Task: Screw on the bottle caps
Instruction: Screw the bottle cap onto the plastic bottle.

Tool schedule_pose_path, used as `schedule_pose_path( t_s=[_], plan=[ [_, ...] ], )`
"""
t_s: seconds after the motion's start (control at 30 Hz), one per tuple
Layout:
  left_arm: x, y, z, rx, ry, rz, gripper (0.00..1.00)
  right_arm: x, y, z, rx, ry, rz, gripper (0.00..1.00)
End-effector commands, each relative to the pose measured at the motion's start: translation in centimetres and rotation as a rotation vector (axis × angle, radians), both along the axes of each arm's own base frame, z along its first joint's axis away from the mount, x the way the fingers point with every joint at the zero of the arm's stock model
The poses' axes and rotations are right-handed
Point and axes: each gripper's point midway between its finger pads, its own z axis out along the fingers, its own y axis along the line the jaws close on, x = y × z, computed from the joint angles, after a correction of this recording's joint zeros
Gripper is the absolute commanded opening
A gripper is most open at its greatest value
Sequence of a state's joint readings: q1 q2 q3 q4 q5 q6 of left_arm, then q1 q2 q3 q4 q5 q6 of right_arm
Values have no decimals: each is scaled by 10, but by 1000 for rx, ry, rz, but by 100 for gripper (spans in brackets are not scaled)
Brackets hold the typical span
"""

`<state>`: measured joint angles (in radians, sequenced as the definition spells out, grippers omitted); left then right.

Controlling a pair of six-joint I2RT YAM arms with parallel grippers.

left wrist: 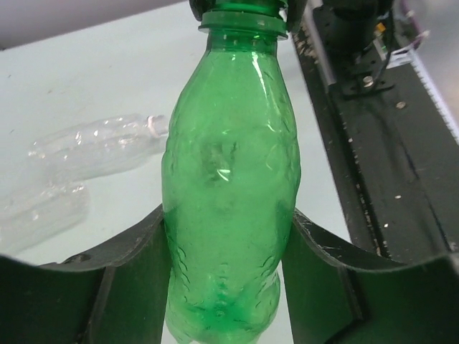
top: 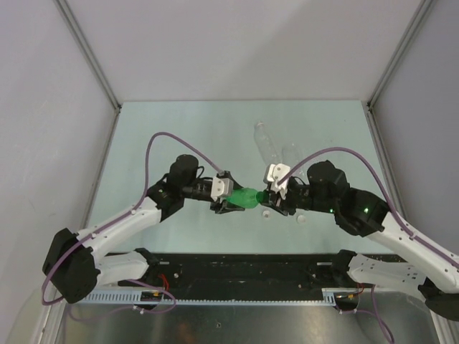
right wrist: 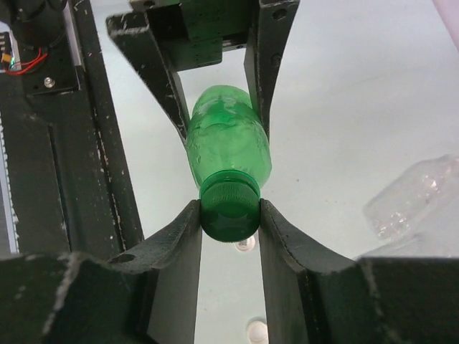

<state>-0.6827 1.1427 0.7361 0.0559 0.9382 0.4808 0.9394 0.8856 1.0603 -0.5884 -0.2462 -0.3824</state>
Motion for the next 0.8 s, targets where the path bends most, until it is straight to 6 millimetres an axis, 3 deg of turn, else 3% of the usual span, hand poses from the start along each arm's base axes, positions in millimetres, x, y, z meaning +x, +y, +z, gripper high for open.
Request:
schedule_pose_path(
  t_s=[0.0,0.3,0.47,0.57,0.7,0.77],
  plan=[
    [31,-12,50,-59,-229,123,0,-6,18,0,59,127,-16,0],
    [35,-11,53,-31,-313,154,0,-14,15,3,116,293,-114,2],
    [41,-17,45,-9,-266,175,0,0,9,13,159,264,-203,19],
    [41,-20,37,4,-236,173,0,13,4,27,208,207,-270,35],
    [44,-20,23,32,-216,192,0,30,-4,48,285,133,-356,43],
    [45,-21,19,45,-214,199,0,34,-5,57,326,125,-383,53]
  ],
)
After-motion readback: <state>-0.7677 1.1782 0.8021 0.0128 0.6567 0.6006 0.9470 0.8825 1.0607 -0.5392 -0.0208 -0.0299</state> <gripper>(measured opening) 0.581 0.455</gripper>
